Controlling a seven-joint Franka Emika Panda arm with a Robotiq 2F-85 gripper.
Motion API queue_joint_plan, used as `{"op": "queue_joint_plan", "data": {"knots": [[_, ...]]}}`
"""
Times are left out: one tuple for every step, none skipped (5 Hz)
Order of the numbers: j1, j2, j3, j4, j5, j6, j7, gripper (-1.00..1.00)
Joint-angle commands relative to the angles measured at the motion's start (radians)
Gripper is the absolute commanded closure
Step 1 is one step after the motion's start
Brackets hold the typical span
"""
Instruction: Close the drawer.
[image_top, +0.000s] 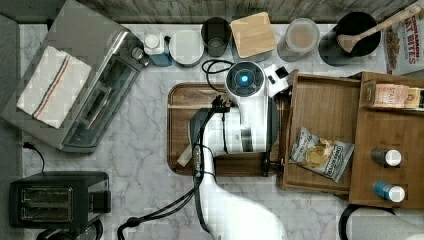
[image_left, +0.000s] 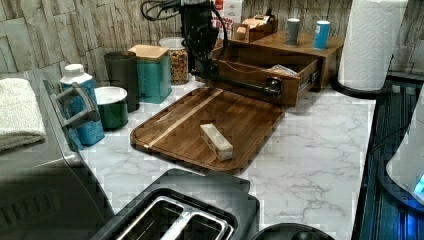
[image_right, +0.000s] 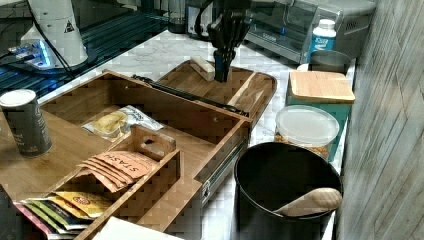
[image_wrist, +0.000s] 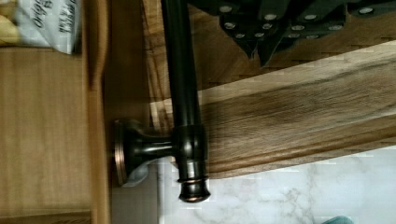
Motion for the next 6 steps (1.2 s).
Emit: {"op": "queue_joint_plan", "data": {"knots": [[0.024, 0.039, 0.013, -0.055, -0.031, 0.061, 0.0, 1.0], [0.009, 0.043, 0.007, -0.064, -0.044, 0.102, -0.051, 1.0], [-0.02, 0.047, 0.002, -0.064, -0.051, 0.127, -0.134, 1.0], [-0.044, 0.041, 0.0, -0.083, -0.035, 0.138, -0.205, 1.0], [-0.071, 0.031, -0.014, -0.095, -0.011, 0.148, -0.279, 1.0], [-0.09, 0.007, -0.035, -0.114, 0.002, 0.146, -0.313, 1.0]]}}
